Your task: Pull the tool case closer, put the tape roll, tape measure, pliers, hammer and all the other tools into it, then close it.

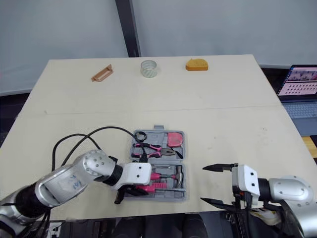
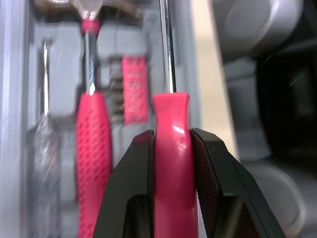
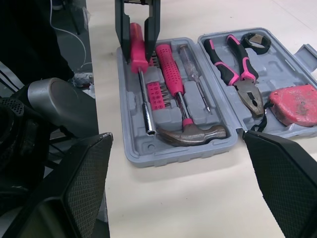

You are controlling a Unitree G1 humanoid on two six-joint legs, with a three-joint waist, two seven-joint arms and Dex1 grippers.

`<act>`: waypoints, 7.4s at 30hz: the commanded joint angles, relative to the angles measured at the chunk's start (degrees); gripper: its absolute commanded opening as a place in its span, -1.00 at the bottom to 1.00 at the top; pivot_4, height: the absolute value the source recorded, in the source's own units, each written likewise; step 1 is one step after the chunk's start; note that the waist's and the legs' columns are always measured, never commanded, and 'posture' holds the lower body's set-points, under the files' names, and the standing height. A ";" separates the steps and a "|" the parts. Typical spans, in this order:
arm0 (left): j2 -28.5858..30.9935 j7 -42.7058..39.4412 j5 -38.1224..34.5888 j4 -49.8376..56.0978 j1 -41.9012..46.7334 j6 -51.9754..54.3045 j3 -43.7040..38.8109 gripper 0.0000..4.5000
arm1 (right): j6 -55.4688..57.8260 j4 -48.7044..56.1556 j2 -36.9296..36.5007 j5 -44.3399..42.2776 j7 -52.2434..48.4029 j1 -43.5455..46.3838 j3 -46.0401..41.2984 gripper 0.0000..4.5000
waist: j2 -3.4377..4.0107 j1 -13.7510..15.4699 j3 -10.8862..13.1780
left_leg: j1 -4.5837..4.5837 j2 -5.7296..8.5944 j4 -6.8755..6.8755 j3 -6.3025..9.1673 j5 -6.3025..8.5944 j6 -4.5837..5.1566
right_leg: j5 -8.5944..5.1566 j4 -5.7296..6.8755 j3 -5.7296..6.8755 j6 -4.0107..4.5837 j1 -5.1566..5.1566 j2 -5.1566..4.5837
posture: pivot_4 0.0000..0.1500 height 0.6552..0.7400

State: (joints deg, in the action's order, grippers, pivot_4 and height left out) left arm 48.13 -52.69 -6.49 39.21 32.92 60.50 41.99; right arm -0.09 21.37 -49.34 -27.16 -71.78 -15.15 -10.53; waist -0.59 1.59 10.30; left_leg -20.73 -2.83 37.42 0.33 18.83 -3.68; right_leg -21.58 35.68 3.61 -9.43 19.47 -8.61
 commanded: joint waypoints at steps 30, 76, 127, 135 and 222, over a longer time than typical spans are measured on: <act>-4.32 2.79 0.17 -1.88 6.38 6.62 7.58 -0.74 | 2.63 4.08 -1.95 -1.86 0.43 -1.19 -3.99 1.00 | 0.00 0.08 0.00 | -0.43 -0.01 0.59 0.04 0.15 0.22 | 0.03 0.04 0.10 -0.04 0.04 -0.01 | 1.00 1.00; -9.04 5.46 -15.99 4.87 -6.56 12.87 -18.96 -0.12 | 3.77 2.76 -0.72 -0.93 0.58 2.49 -2.63 1.00 | 0.01 -0.15 -0.01 | -0.44 -0.01 0.64 0.09 0.17 0.25 | 0.03 0.07 0.10 -0.05 0.03 -0.01 | 1.00 1.00; -13.27 -7.54 1.95 -36.62 -30.72 -67.13 -22.03 -0.99 | 2.20 1.18 -1.03 -0.35 1.36 3.32 -3.81 1.00 | 0.10 -0.05 -0.06 | -0.36 -0.01 0.63 0.03 0.21 0.23 | 0.09 0.04 0.12 -0.07 0.00 -0.02 | 1.00 1.00; -12.78 -6.36 5.24 -39.25 -31.72 -67.29 -20.05 -0.99 | 2.56 1.57 -1.26 -0.54 1.38 3.24 -4.10 1.00 | 0.39 0.01 -0.29 | -0.32 0.00 0.62 0.03 0.21 0.23 | 0.10 -0.01 0.12 -0.08 -0.06 -0.02 | 1.00 1.00; -5.59 -7.14 -9.92 -41.43 -29.63 -49.83 -43.66 -0.98 | 11.60 -13.10 5.47 16.55 14.78 19.74 14.35 -1.00 | 0.40 -0.32 -0.07 | 0.36 -0.07 0.16 -0.25 0.51 0.11 | 0.14 -0.67 0.04 -0.14 -0.65 0.02 | 1.00 1.00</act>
State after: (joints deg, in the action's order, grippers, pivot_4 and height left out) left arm 42.88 -59.73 -17.43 -1.62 2.42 11.71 -2.65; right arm 12.55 8.20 -44.12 -11.30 -57.80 4.06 3.84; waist -0.19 1.27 10.23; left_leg -20.38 -2.90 37.58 0.07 19.34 -3.57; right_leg -21.44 35.02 3.65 -9.57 18.84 -8.58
